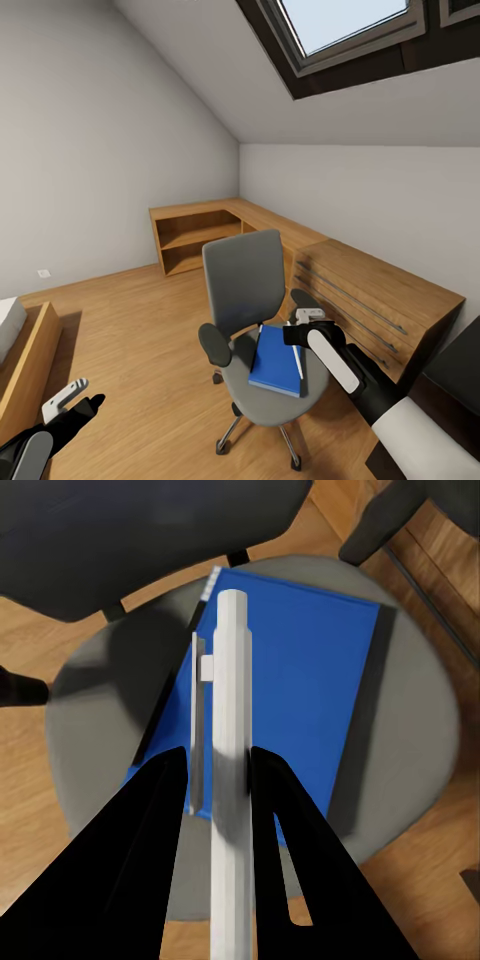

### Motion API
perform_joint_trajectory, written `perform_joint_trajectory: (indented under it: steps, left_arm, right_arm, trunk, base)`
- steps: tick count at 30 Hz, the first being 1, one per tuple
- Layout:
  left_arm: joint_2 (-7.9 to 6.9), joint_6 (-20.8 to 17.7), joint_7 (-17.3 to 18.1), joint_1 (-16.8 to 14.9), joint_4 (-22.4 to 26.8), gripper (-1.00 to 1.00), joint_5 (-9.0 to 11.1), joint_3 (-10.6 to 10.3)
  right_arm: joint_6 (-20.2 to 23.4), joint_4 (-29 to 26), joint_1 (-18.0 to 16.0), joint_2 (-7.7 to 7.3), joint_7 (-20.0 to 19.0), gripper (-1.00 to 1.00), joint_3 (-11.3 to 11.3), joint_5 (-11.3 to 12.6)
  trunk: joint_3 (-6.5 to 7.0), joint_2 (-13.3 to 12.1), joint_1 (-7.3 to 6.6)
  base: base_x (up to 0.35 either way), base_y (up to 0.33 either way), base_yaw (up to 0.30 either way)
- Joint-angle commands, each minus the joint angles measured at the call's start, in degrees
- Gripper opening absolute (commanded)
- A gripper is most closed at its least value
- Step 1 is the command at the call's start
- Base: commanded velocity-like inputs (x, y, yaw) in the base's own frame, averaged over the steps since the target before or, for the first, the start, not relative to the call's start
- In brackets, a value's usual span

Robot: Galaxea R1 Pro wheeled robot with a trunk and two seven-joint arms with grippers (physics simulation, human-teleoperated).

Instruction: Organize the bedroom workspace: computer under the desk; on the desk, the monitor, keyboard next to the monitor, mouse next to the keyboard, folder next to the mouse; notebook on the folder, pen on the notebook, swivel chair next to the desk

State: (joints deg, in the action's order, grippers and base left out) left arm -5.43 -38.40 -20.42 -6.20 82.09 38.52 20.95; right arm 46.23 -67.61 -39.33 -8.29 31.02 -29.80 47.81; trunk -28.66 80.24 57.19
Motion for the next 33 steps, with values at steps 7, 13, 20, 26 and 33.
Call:
perform_joint_trajectory:
  steps: [7, 13, 20, 26, 33]
  left_arm:
    - [0.1, 12.0, 0.2, 0.0, -25.1, 1.0, -11.8, -1.0]
    - [0.11, 26.3, 4.5, 0.0, -39.9, 1.0, -16.3, -5.0]
    - [0.14, 29.8, 5.8, 0.0, -43.3, 1.0, -16.8, -6.1]
    - [0.17, 31.4, 6.0, 0.0, -44.6, 1.0, -16.9, -6.2]
    - [0.77, 39.5, 6.0, 0.0, -48.8, 1.0, -16.9, -8.3]
  right_arm:
    - [0.1, -3.1, 0.1, -1.66, 0.6, -1.0, -0.2, 0.7]
    - [0.1, -4.8, 0.7, -2.37, 0.6, -1.0, -0.1, 0.7]
    - [0.1, -5.0, 0.8, -2.78, 0.6, -1.0, 1.0, 0.7]
    - [0.0, -4.8, 0.8, -3.24, 0.7, -1.0, 4.6, 0.6]
    - [-0.3, -4.6, 1.3, -3.31, 3.8, -1.0, 11.8, 0.6]
  trunk:
    - [1.2, -2.8, -1.54]
    - [2.27, -5.2, -2.86]
    - [3.53, -8.0, -4.4]
    - [4.61, -10.4, -5.72]
    - [5.87, -13.2, -7.25]
  base:
    - [0.0, 0.0, 0.0]
    - [0.0, 0.0, -0.113]
    - [0.0, 0.0, -0.238]
    - [0.0, 0.0, -0.256]
    - [0.0, 0.0, -0.258]
